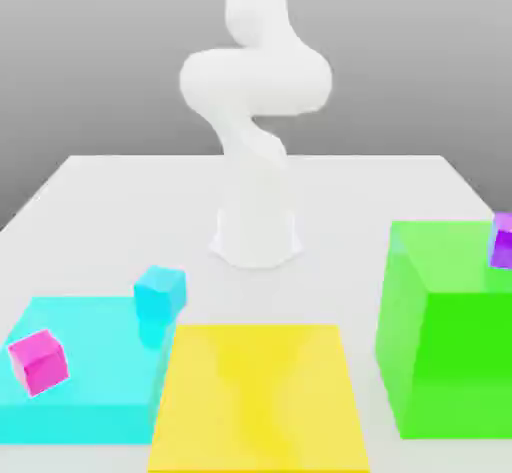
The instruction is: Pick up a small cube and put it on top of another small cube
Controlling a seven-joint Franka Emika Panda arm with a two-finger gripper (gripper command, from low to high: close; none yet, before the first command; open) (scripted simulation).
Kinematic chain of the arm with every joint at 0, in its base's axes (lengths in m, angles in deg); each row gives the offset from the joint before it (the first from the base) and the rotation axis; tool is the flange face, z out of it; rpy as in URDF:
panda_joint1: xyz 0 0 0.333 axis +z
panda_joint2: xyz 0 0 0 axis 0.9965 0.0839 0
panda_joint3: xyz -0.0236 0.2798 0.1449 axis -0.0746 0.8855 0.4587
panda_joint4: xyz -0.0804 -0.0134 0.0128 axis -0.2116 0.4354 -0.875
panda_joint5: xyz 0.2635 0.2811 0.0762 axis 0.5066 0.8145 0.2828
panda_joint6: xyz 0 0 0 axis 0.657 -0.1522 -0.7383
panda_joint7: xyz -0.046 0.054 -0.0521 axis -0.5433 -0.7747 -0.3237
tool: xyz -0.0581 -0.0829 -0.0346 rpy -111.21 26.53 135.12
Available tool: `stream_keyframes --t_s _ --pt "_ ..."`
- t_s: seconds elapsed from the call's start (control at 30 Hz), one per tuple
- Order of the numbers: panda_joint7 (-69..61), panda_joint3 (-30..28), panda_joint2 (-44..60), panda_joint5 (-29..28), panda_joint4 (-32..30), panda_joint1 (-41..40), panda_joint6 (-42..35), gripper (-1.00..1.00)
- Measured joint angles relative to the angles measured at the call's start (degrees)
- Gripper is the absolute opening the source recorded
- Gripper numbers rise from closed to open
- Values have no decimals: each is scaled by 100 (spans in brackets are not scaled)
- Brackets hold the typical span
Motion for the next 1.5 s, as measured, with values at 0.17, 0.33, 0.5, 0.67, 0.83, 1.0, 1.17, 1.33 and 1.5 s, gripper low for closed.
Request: stream_keyframes --t_s 0.17,0.33,0.5,0.67,0.83,1.0,1.17,1.33,1.5 --pt "-1257 -8 705 33 -172 791 336 0" --pt "-2566 -20 1410 164 -392 1556 690 0" --pt "-3872 13 2117 293 -614 2289 1043 0" --pt "-5183 178 2823 431 -834 2904 1393 0" --pt "-6434 413 3530 485 -1055 3450 1744 0" --pt "-7522 684 4213 409 -1321 4012 2103 0" --pt "-8188 798 4781 140 -1741 4294 2466 0" --pt "-8219 697 5285 -315 -2039 4426 2875 0" --pt "-7942 315 6225 -679 -1887 4717 3641 -100"
